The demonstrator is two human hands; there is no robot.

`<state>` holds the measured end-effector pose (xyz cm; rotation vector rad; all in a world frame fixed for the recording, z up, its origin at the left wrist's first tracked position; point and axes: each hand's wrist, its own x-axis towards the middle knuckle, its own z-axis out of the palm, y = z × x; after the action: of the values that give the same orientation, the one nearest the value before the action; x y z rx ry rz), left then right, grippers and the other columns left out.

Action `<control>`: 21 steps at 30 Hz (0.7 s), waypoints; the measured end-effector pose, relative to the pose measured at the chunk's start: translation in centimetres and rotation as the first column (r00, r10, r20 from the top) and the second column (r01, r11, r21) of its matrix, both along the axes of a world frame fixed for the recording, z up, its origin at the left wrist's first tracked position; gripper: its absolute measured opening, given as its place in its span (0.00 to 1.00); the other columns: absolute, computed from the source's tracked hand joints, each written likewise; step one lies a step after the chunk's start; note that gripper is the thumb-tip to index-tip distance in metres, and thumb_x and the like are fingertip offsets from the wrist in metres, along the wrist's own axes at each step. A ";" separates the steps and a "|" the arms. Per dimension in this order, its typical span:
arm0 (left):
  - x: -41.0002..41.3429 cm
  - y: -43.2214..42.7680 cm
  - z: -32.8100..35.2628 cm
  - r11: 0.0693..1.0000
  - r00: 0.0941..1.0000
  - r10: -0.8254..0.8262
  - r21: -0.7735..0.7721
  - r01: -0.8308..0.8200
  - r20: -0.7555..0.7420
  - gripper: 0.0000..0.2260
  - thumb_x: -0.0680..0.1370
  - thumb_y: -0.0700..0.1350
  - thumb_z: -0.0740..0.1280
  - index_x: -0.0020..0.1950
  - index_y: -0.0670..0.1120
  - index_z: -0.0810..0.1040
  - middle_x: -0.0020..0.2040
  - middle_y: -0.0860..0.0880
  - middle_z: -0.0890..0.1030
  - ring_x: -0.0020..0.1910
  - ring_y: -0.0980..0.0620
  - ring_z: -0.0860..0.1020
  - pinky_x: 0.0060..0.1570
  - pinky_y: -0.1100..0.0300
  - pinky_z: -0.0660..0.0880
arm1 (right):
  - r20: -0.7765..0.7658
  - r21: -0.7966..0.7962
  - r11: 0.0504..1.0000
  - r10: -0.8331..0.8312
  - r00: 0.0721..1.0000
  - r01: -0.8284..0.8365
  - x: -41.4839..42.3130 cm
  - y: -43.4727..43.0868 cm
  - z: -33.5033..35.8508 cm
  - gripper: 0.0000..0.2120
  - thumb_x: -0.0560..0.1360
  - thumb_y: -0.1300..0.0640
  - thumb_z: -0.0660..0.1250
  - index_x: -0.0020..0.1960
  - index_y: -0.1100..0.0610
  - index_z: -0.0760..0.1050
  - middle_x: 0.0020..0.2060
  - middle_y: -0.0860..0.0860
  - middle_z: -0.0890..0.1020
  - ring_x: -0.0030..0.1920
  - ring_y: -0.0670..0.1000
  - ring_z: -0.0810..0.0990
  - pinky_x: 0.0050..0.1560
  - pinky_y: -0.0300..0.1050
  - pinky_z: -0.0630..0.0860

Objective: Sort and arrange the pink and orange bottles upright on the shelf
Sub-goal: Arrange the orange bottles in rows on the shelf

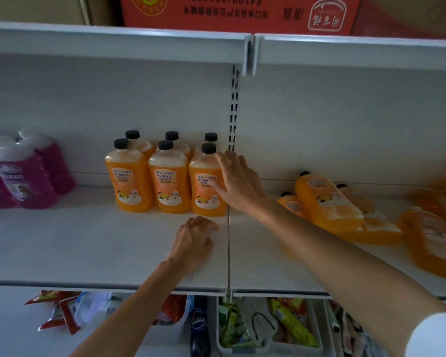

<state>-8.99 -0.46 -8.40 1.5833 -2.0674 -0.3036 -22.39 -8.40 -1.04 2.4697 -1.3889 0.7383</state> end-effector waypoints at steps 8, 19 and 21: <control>-7.5 -1.7 2.6 0.996 0.983 -0.078 0.030 0.085 -0.167 0.14 0.76 0.42 0.64 0.61 0.46 0.75 0.61 0.50 0.76 0.61 0.53 0.72 0.57 0.66 0.65 | 0.061 0.103 0.987 -0.129 0.990 0.122 -9.6 0.1 1.7 0.23 0.80 0.47 0.57 0.69 0.61 0.63 0.65 0.58 0.69 0.64 0.57 0.68 0.60 0.51 0.70; -16.0 -2.1 3.3 0.975 0.910 0.009 0.206 0.084 -0.414 0.15 0.78 0.50 0.62 0.63 0.49 0.74 0.61 0.50 0.75 0.58 0.53 0.73 0.50 0.61 0.69 | 0.186 0.679 0.660 -0.578 0.795 0.322 -20.4 -0.7 0.2 0.34 0.73 0.36 0.61 0.70 0.57 0.63 0.66 0.57 0.71 0.64 0.60 0.70 0.56 0.51 0.69; -16.7 -2.2 2.8 0.973 0.917 0.032 0.221 0.062 -0.398 0.16 0.77 0.53 0.61 0.62 0.49 0.74 0.61 0.49 0.73 0.56 0.52 0.71 0.50 0.59 0.69 | 0.225 0.698 0.668 -0.546 0.807 0.257 -20.4 -0.9 -0.3 0.32 0.73 0.35 0.60 0.68 0.55 0.65 0.64 0.56 0.72 0.61 0.59 0.72 0.52 0.49 0.70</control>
<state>-25.73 -2.68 -5.64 1.4810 -1.7725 -0.8282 -42.76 -9.30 -1.37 2.3065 -2.6609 0.8067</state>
